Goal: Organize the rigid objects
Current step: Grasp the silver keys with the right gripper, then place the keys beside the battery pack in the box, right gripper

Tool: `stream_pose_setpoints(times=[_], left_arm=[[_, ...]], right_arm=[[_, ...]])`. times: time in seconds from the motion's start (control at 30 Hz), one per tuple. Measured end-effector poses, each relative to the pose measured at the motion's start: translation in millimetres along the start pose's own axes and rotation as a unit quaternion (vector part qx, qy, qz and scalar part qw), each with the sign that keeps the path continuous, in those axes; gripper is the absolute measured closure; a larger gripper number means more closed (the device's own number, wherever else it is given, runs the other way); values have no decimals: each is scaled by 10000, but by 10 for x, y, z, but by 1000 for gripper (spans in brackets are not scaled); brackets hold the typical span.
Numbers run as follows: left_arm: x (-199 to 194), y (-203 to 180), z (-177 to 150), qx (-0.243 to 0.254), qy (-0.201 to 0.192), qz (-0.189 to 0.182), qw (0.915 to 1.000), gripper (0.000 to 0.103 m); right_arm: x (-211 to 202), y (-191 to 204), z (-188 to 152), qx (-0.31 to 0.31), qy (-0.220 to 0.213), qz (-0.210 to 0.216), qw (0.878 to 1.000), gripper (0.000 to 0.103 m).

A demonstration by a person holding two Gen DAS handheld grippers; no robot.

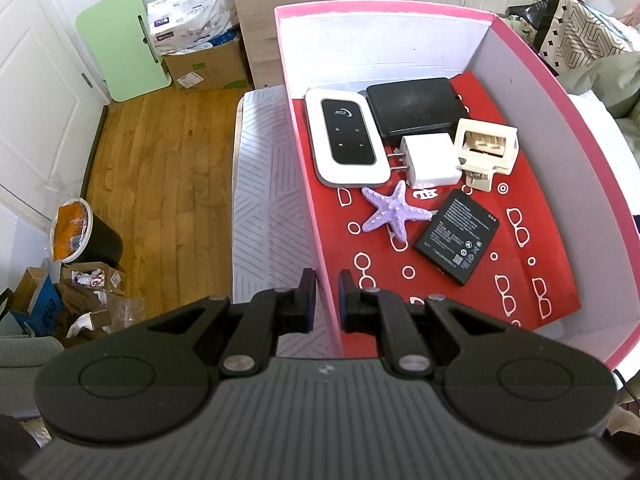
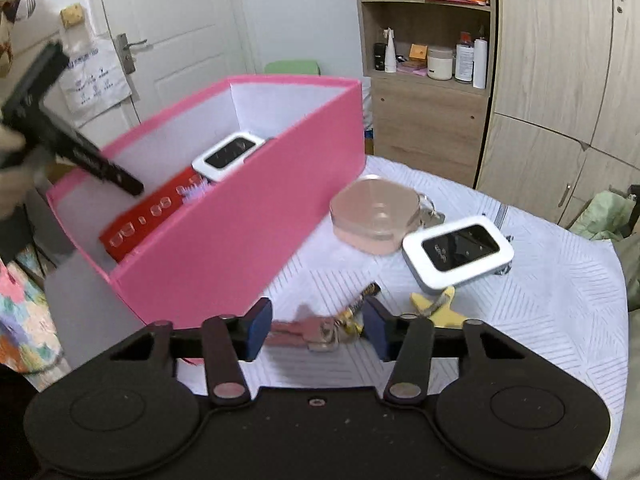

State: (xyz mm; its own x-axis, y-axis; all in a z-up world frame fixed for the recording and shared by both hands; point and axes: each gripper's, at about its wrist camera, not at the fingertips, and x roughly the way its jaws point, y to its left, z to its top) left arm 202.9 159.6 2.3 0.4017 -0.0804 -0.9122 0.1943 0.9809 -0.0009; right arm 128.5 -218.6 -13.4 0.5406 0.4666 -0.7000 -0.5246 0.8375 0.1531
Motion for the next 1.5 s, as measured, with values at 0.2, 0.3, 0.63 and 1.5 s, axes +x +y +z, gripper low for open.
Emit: stream_pose_setpoints(times=[0.2,0.3,0.63,1.5], left_arm=[[7,-17,-4,33,11,21,10000,93],[7,-17,-3,31,12,18,10000,93],[1,-23,-12,88,-4,46,10000,93],[-23,-94,-88,197,-210,187,9994,93]], right_arm=[[146,54,-63,-476,14,-168,9987,51],[233,90,-75,-735,91,-256,9969,55],[143,40,-2,-180,-209,-60,9996,99],[-764,199,1061,-26,-1289,1095,9856,99]])
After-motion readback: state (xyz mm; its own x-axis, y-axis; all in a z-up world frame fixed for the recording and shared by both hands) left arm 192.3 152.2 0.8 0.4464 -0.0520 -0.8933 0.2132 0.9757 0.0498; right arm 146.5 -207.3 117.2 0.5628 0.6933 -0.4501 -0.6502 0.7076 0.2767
